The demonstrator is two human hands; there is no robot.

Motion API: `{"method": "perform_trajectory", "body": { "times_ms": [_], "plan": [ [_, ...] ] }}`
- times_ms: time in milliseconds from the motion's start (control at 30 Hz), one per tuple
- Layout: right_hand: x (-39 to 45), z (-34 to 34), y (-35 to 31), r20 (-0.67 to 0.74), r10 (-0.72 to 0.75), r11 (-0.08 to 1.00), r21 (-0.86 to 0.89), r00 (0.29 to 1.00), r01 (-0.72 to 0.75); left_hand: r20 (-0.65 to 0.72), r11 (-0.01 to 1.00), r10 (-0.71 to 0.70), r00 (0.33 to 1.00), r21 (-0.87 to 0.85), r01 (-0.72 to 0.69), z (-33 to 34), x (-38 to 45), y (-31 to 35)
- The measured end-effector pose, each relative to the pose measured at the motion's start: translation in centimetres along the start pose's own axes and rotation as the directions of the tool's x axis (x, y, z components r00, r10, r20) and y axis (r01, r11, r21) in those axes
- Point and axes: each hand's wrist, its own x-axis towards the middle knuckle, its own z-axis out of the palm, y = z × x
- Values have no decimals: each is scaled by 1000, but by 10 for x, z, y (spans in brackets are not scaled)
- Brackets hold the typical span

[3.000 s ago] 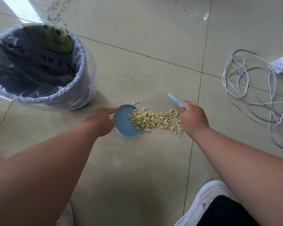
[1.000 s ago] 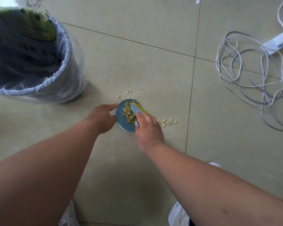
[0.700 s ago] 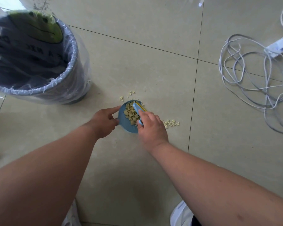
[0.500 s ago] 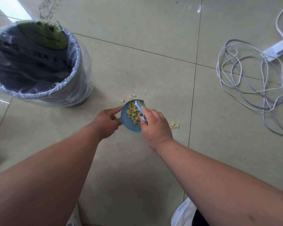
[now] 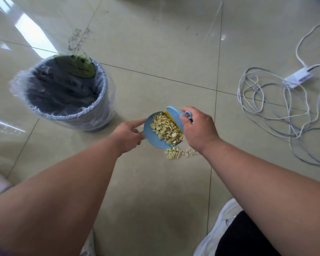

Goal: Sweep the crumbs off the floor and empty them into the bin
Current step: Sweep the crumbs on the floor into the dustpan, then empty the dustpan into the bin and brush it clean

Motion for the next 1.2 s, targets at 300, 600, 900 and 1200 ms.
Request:
{"method": "perform_trajectory", "body": {
  "times_ms": [300, 600, 900, 1200],
  "plan": [
    [0, -58, -27, -75, -24, 1000, 19, 997, 25, 7, 999, 34, 999, -19, -33, -5, -27, 44],
    [5, -94, -59, -143, -73, 997, -13, 987, 72, 29, 999, 52, 998, -18, -51, -24, -47, 78],
    [15, -106, -111, -152, -131, 991, 5, 980, 133, 53, 997, 58, 997, -57, -55, -82, -63, 106],
    [39, -68, -185, -106, -196, 973, 105, 975, 207, 5, 995, 89, 996, -49, -89, -171, -85, 108]
  ]
}}
